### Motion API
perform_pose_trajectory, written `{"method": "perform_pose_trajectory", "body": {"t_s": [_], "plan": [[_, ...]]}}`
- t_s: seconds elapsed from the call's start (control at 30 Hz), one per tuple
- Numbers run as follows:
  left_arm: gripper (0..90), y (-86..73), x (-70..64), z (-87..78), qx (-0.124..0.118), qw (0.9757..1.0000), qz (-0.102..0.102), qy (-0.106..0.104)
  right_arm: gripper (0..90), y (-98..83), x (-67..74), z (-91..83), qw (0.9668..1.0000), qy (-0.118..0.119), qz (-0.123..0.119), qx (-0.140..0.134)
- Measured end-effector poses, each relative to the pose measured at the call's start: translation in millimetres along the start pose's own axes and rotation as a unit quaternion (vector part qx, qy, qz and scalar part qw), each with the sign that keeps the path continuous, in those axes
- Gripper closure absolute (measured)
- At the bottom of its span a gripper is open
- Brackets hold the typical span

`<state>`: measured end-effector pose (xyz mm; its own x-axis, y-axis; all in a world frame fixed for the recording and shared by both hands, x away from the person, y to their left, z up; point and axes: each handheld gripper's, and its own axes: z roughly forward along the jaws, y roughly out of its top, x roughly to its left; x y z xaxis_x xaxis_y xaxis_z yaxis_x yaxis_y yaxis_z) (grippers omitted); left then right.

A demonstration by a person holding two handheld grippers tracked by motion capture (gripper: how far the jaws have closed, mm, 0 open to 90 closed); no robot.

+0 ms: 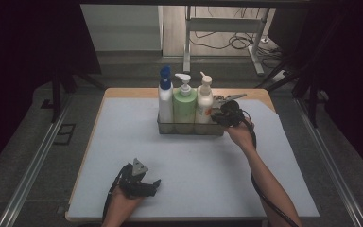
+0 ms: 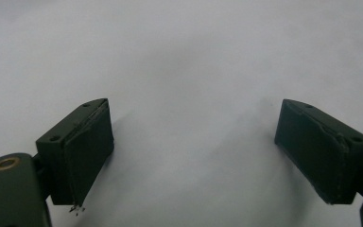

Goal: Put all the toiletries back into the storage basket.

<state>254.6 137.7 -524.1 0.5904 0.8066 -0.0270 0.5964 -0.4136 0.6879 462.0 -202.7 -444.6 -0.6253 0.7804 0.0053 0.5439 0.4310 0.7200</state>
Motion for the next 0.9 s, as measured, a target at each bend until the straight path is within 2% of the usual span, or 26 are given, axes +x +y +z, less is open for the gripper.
{"method": "perform_pose_trajectory", "body": {"t_s": [0.53, 0.9], "plan": [[12.0, 0.0, -0.2, -0.1, 0.0, 1.0, 0.0, 0.0, 45.3, -1.3, 3.0, -17.9, 0.9998, 0.011, -0.015, -0.008], [12.0, 0.0, -0.1, 0.0, 0.0, 1.0, 0.0, 0.0, 33.9, -2.0, 12.8, -23.3, 0.9993, 0.02, -0.03, -0.012]]}}
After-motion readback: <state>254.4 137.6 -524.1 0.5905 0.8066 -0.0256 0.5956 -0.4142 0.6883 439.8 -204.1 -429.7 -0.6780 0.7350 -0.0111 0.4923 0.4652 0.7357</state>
